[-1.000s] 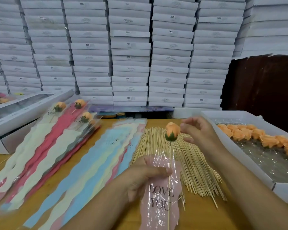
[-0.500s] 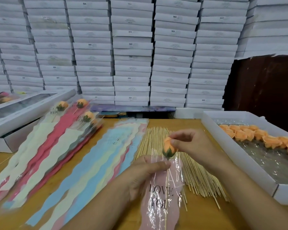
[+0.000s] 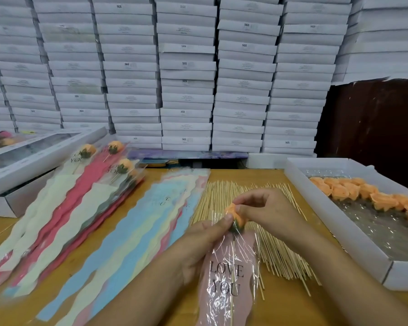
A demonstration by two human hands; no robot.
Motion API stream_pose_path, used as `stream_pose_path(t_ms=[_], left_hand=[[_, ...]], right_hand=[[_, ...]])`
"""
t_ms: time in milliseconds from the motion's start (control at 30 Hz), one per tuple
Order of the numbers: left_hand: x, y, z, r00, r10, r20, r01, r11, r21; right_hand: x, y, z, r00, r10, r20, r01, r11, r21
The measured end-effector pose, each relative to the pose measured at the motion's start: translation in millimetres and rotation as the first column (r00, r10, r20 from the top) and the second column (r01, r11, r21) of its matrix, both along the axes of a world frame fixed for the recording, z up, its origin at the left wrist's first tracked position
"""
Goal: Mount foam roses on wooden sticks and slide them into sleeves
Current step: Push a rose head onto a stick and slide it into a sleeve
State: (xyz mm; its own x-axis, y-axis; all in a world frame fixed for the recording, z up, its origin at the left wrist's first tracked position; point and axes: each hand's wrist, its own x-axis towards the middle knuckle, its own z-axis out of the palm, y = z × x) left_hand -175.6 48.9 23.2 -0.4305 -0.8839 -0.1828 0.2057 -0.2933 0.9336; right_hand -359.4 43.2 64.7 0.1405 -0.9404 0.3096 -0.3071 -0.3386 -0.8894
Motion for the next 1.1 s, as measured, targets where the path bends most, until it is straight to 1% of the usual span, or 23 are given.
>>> stream_pose_path(t_ms=[167, 267, 367, 433, 633, 833, 900, 967, 1000, 1033, 1100], left_hand=[[-1, -4, 0, 0.999, 0.045, -0.006, -0.045, 0.999, -0.007], [-2, -5, 1, 0.998, 0.044, -0.050, -0.043, 0.999, 0.025], [-2, -8, 0, 0.996, 0.083, -0.020, -0.083, 0.997, 0.005], [-3, -7, 2, 0.996, 0.081, -0.028, -0.081, 0.997, 0.018], [-2, -6, 4, 0.991, 0.099, -0.089, -0.096, 0.995, 0.039], [-2, -8, 2, 0.992, 0.104, -0.065, -0.101, 0.993, 0.056], [-1, -9, 2, 0.992, 0.100, -0.076, -0.095, 0.993, 0.066], [-1, -10, 4, 0.982, 0.159, -0.098, -0.150, 0.984, 0.091], [-1, -11, 4, 0.977, 0.185, -0.102, -0.176, 0.980, 0.088], [-1, -12, 4, 0.975, 0.198, -0.098, -0.191, 0.979, 0.076], [-2, -12, 5, 0.973, 0.211, -0.093, -0.207, 0.977, 0.056]], right_hand=[[4, 2, 1, 0.999, 0.021, -0.047, -0.019, 0.999, 0.046], [5, 6, 3, 0.991, 0.086, -0.105, -0.080, 0.995, 0.065], [8, 8, 0, 0.984, 0.104, -0.146, -0.091, 0.991, 0.096], [9, 7, -1, 0.984, 0.108, -0.143, -0.090, 0.988, 0.128], [10, 8, 0, 0.966, 0.204, -0.158, -0.170, 0.964, 0.203], [5, 9, 0, 0.955, 0.250, -0.161, -0.201, 0.942, 0.268], [5, 12, -2, 0.969, 0.211, -0.128, -0.182, 0.962, 0.203], [5, 14, -5, 0.996, 0.063, -0.059, -0.058, 0.994, 0.089], [5, 16, -7, 1.000, -0.002, -0.025, 0.004, 0.997, 0.078], [5, 19, -8, 0.999, -0.038, -0.001, 0.038, 0.992, 0.118], [6, 26, -15, 0.999, -0.029, 0.016, 0.023, 0.953, 0.303]])
